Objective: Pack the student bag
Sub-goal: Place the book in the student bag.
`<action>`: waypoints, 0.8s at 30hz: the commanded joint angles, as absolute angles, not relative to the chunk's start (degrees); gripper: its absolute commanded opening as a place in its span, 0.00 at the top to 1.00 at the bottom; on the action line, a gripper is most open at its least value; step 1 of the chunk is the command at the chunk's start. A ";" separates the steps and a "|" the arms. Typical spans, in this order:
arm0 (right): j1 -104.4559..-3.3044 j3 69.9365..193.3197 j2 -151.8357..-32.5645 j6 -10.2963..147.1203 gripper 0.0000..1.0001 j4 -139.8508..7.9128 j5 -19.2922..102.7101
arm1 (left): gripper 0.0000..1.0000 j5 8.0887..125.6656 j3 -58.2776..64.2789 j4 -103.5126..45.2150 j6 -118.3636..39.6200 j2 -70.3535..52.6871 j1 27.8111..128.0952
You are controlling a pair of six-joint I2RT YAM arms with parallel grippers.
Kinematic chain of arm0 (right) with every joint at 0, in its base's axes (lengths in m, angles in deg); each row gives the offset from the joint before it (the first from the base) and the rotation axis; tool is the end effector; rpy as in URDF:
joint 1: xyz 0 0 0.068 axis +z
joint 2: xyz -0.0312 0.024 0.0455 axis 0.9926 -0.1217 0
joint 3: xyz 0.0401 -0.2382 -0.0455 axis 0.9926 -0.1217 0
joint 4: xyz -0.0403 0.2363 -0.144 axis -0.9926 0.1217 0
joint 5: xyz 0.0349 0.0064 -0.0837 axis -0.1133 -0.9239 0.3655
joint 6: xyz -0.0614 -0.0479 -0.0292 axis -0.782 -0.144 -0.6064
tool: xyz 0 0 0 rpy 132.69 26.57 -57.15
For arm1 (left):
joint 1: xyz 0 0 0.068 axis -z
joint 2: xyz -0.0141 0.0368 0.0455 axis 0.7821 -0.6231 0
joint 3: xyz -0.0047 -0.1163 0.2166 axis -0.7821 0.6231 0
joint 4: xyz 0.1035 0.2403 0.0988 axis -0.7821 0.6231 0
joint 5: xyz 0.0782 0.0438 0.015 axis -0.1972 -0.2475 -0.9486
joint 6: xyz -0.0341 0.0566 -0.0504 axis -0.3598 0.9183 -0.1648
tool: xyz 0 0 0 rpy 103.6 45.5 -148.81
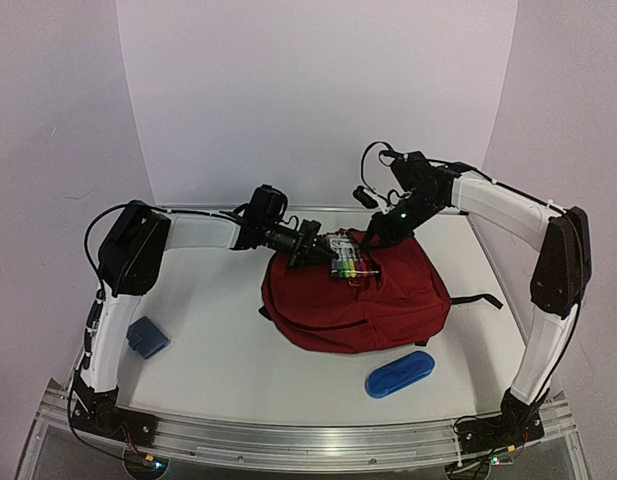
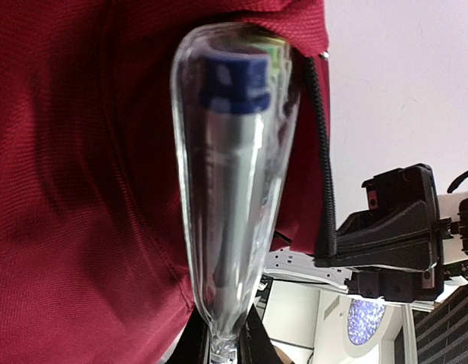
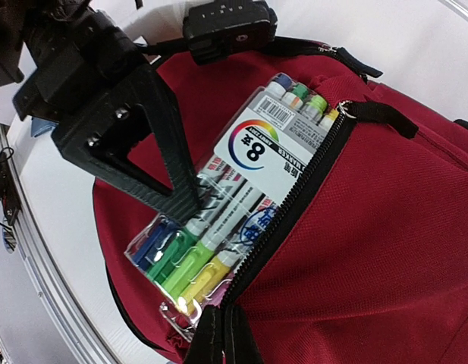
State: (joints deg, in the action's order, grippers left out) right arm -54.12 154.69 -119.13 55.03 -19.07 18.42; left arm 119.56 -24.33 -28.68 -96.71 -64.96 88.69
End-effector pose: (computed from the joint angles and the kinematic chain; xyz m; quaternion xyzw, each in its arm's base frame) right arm 0.3655 0.2444 0.2402 -0.3537 0.8566 0.3040 0.2206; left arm 0.3809 -0.3691 0.1456 -0.0383 -0.7883 0.6068 0.0945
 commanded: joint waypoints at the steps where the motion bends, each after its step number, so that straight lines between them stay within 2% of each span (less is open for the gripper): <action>1: -52.91 154.92 -116.07 54.71 1.00 -18.36 11.23 | 1.00 108.67 -15.59 -38.81 -99.28 -58.36 85.80; 4: -52.92 153.55 -115.01 54.80 1.00 -18.25 10.51 | 1.00 107.26 -15.83 -38.81 -99.07 -58.29 85.32; 11: -52.47 160.08 -120.97 56.85 1.00 -18.72 9.98 | 1.00 114.05 -30.73 -35.32 -95.73 -66.28 88.74; 17: -52.38 167.34 -125.09 56.69 1.00 -18.88 12.58 | 1.00 119.75 -34.09 -38.06 -96.35 -68.65 90.90; 22: -52.42 168.32 -126.02 57.25 1.00 -19.10 10.59 | 1.00 124.72 -40.59 -37.56 -99.04 -74.76 92.44; 24: -52.42 168.10 -125.80 56.58 1.00 -19.04 11.15 | 1.00 126.19 -37.24 -40.15 -99.62 -73.41 93.45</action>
State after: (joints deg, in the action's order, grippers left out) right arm -53.72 165.34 -126.04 56.70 -17.70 14.97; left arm 120.26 -36.09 -33.95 -98.02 -73.33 90.93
